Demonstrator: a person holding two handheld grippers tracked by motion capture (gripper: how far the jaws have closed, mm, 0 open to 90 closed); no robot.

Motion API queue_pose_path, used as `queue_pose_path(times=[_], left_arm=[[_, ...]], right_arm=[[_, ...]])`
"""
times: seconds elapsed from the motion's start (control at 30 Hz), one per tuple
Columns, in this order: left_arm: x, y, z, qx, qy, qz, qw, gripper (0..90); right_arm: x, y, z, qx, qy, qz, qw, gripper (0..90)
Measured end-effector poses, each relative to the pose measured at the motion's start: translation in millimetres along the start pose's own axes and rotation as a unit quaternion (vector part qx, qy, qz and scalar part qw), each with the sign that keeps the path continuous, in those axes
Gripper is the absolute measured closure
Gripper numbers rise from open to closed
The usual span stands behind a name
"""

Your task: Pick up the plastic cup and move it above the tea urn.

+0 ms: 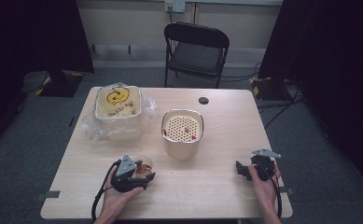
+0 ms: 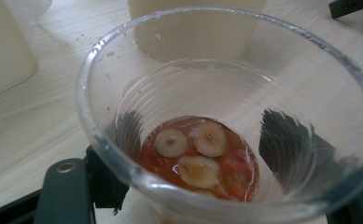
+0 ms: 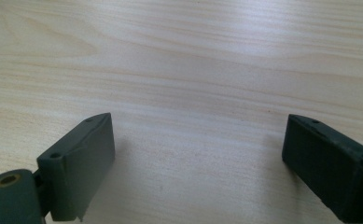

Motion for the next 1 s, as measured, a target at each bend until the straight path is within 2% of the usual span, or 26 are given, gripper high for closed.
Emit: queue_pose_path(times=[0.03, 0.1, 0.33, 0.43, 0.5, 0.57, 0.63, 0.7, 0.77, 0.87, 0.9, 0.93, 0.97, 1.0], left_arm=[[-0.1, 0.7, 0.3, 0.004, -0.002, 0.005, 1.0, 29.3], [0.4, 1.7, 0.0, 0.006, 0.01, 0.004, 0.9999, 29.9], [2.1, 0.4, -1.3, 0.009, 0.007, 0.006, 0.9999, 38.4], [1.4, -0.3, -2.4, 0.007, -0.004, 0.007, 0.9999, 39.9], [1.2, -1.5, -5.4, 0.005, 0.001, 0.003, 1.0, 40.2], [0.0, -3.3, -8.1, 0.005, -0.006, 0.003, 1.0, 40.2], [-4.2, -8.3, -12.0, 0.004, -0.018, 0.008, 0.9998, 40.0], [-6.8, -11.0, -14.1, 0.003, -0.021, 0.012, 0.9997, 39.9], [-11.0, -15.0, -18.5, -0.004, -0.017, 0.014, 0.9998, 39.7], [-24.7, -22.9, -27.8, -0.017, -0.022, 0.023, 0.9994, 39.8], [-24.7, -22.9, -27.8, -0.017, -0.022, 0.023, 0.9994, 39.8], [-31.4, -25.7, -30.9, -0.021, -0.016, 0.025, 0.9993, 39.8], [-31.4, -25.7, -30.9, -0.021, -0.016, 0.025, 0.9993, 39.9], [-39.7, -28.7, -31.8, -0.028, -0.009, 0.027, 0.9992, 39.9]], right_arm=[[0.0, 0.0, -0.1, 0.0, 0.0, 0.0, 1.0, 8.6], [0.0, -0.1, -0.1, 0.0, 0.0, 0.0, 1.0, 8.6], [0.0, 0.0, -0.1, 0.0, 0.0, 0.0, 1.0, 8.6], [0.0, 0.0, 0.0, 0.0, 0.0, 0.0, 1.0, 8.6], [0.0, 0.0, 0.0, 0.0, 0.0, 0.0, 1.0, 8.6], [0.0, 0.0, 0.0, 0.0, 0.0, 0.0, 1.0, 8.6], [0.0, 0.0, -0.1, 0.0, 0.0, 0.0, 1.0, 8.6], [0.0, 0.0, -0.1, 0.0, 0.0, 0.0, 1.0, 8.6], [0.0, 0.0, 0.0, 0.0, 0.0, 0.0, 1.0, 8.6], [0.0, 0.0, -0.1, 0.0, 0.0, 0.0, 1.0, 8.6], [0.0, 0.0, -0.1, 0.0, 0.0, 0.0, 1.0, 8.6], [0.0, 0.0, -0.1, -0.001, 0.001, 0.0, 1.0, 8.6], [0.0, 0.0, -0.1, -0.001, 0.001, 0.0, 1.0, 8.6], [-0.1, 0.1, -0.1, -0.001, 0.001, 0.0, 1.0, 8.4]])
Point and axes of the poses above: each handheld gripper's, and its own axes: y roughly forward along the jaws, x roughly out of its underside, z roughly to its right, the point moved 8 cm from there along y, roughly forward along the jaws, and after that the axes turned 2 degrees about -y, right-handed, at the moved point
